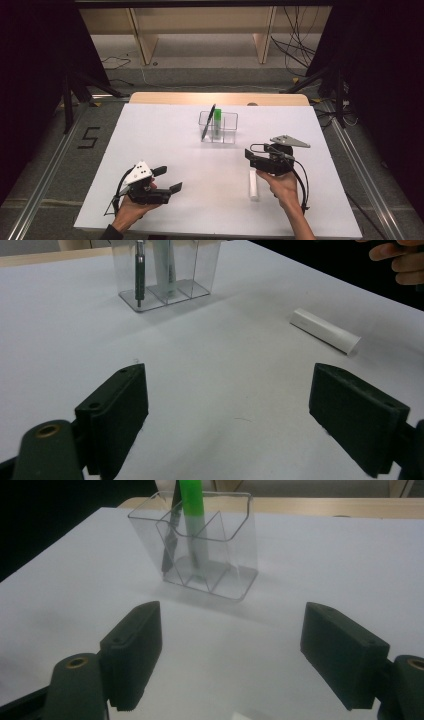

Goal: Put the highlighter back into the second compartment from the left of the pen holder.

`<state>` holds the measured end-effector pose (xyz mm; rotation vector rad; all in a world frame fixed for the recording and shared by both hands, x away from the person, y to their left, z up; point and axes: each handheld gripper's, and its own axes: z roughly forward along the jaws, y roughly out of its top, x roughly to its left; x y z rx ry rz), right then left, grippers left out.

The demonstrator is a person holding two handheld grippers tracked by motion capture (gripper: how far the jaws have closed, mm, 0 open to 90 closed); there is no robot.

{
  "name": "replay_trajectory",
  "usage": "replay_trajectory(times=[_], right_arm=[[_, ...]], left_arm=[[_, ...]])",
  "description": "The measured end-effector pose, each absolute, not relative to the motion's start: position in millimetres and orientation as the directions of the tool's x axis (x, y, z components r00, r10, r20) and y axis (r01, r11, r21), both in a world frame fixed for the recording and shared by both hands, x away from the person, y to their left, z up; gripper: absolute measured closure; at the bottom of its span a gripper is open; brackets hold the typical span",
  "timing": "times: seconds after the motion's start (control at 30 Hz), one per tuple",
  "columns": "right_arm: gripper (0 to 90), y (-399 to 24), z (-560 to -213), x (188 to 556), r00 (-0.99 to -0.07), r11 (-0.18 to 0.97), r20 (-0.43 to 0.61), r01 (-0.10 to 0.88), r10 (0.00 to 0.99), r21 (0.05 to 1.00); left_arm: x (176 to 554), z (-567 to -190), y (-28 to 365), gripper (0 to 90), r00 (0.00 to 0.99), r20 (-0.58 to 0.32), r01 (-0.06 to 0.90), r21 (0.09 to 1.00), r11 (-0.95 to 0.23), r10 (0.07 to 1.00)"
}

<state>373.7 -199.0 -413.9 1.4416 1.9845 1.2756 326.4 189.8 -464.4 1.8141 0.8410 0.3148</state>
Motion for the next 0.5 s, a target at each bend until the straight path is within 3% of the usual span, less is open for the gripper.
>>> replay_trajectory(times=[0.5], right_arm=[[23.4, -210, -426, 362, -0.384, 0.067, 0.209, 0.594, 0.900, 0.802]], left_arm=[[327, -464, 189, 15.7, 0.715, -0.171, 0.394, 0.899, -0.189, 0.677]])
